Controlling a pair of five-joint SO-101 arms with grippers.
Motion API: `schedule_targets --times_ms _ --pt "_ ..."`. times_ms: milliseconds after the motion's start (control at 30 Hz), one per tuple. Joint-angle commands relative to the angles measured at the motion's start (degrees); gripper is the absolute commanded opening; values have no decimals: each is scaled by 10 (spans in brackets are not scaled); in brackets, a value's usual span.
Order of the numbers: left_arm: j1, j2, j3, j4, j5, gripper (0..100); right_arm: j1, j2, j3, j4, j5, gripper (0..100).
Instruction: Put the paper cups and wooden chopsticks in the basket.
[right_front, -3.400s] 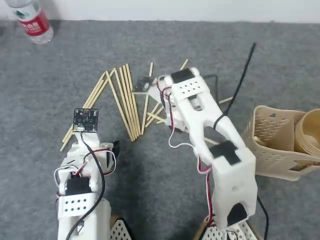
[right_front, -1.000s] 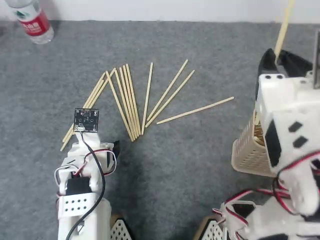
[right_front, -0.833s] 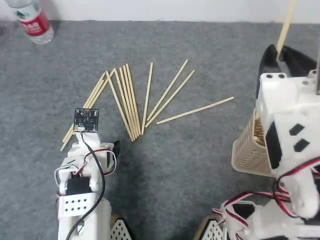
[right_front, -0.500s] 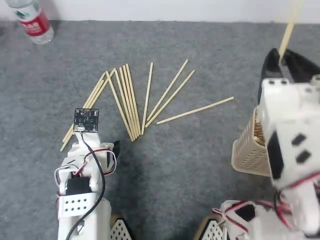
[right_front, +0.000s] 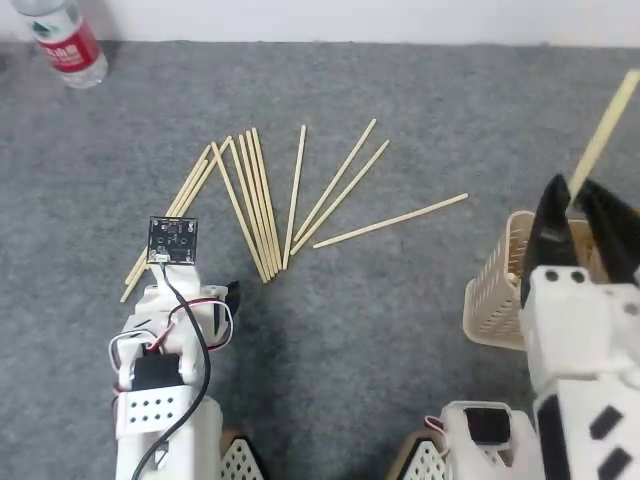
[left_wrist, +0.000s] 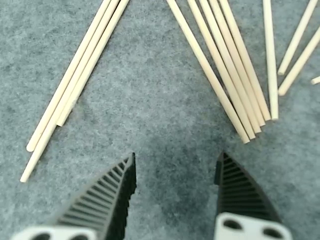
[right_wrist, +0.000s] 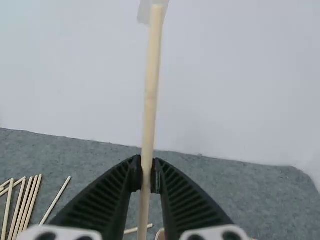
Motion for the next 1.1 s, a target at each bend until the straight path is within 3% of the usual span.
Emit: schedule_targets --times_ms 0,200,400,533,1067 --pt "4 -6 -2 -11 2 243 6 -46 102 -39 -2 7" --pt "4 -6 -2 -11 2 243 15 -153 314 -196 0 7" --pt "4 -6 -2 -11 2 243 118 -210 474 -387 0 6" --pt "4 -6 -2 -12 2 243 150 -210 525 -411 0 6" --pt "4 -6 -2 -11 2 243 153 -218 703 -432 -4 7"
